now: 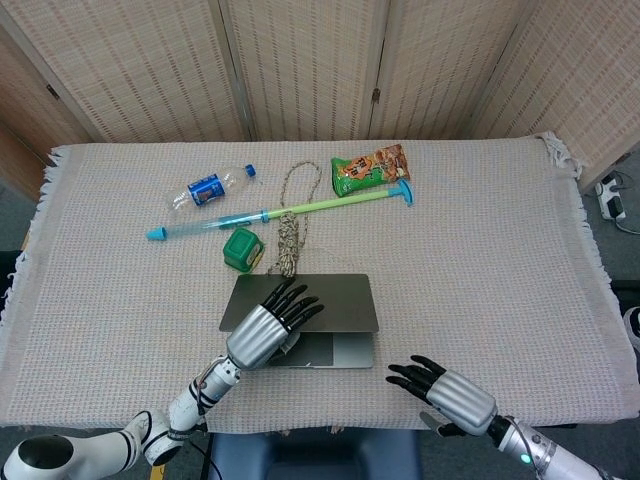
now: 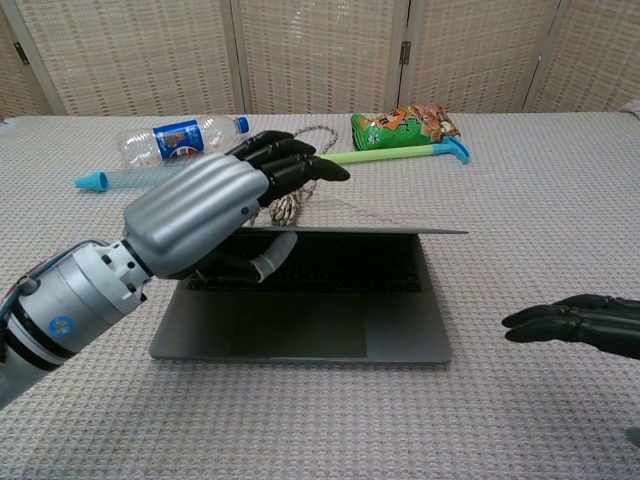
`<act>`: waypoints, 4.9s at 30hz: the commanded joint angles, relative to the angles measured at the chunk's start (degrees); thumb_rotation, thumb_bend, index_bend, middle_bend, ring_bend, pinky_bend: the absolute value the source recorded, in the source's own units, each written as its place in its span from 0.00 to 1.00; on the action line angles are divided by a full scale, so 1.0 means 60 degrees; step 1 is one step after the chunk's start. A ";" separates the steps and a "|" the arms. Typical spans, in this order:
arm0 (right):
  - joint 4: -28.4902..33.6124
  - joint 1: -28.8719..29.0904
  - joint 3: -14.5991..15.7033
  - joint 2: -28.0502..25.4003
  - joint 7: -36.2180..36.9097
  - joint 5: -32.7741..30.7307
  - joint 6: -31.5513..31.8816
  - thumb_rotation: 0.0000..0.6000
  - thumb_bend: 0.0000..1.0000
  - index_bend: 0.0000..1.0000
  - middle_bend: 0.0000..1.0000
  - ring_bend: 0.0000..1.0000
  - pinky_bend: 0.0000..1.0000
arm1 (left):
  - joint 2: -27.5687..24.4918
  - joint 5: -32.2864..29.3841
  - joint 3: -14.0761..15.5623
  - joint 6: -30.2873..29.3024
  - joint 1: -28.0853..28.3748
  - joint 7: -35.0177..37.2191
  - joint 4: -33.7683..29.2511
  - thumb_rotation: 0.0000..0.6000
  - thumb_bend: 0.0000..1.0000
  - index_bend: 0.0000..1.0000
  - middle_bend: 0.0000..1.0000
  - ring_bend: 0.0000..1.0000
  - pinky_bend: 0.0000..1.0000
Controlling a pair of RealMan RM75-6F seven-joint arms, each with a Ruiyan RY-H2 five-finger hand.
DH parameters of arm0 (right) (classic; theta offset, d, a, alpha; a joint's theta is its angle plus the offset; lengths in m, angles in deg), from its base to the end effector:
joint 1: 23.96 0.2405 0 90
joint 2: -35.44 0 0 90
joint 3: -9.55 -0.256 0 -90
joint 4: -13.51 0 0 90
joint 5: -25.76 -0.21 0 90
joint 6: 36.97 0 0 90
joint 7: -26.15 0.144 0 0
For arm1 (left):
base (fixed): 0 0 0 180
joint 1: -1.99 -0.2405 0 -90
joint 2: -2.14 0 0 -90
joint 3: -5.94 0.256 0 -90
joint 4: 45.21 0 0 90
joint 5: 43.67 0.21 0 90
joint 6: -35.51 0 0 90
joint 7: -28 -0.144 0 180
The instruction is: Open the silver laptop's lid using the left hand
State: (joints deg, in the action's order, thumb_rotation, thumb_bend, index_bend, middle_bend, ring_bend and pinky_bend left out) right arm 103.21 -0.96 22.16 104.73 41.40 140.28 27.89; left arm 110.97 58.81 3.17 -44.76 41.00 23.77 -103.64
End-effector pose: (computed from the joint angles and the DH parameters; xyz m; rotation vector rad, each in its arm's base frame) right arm -0.2477 -0.1665 0.0404 2.3150 -1.1229 0.9537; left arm -0.1132 0.2833 -0.0709 -1.9630 -0.4266 -1.4740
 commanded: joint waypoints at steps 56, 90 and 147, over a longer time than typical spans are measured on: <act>-0.0834 0.2525 -0.0824 0.2950 -0.0961 -0.2785 -0.2598 1.00 0.69 0.00 0.00 0.02 0.00 | -0.2195 -0.2518 -0.1405 0.1966 0.0465 -0.1100 -0.3256 1.00 0.64 0.06 0.13 0.00 0.00; -0.0899 0.2819 -0.1021 0.3177 -0.1091 -0.3391 -0.2723 1.00 0.69 0.00 0.00 0.02 0.00 | -0.3454 -0.5747 -0.2807 0.3601 0.1318 -0.2215 -0.2837 1.00 0.52 0.00 0.01 0.00 0.00; -0.0069 -0.2423 -0.0825 -0.0360 -0.1949 -0.4313 0.4349 1.00 0.69 0.00 0.00 0.05 0.00 | -0.6413 -0.4330 0.0305 -0.1853 -0.4977 0.0013 -0.4944 1.00 0.51 0.08 0.06 0.00 0.00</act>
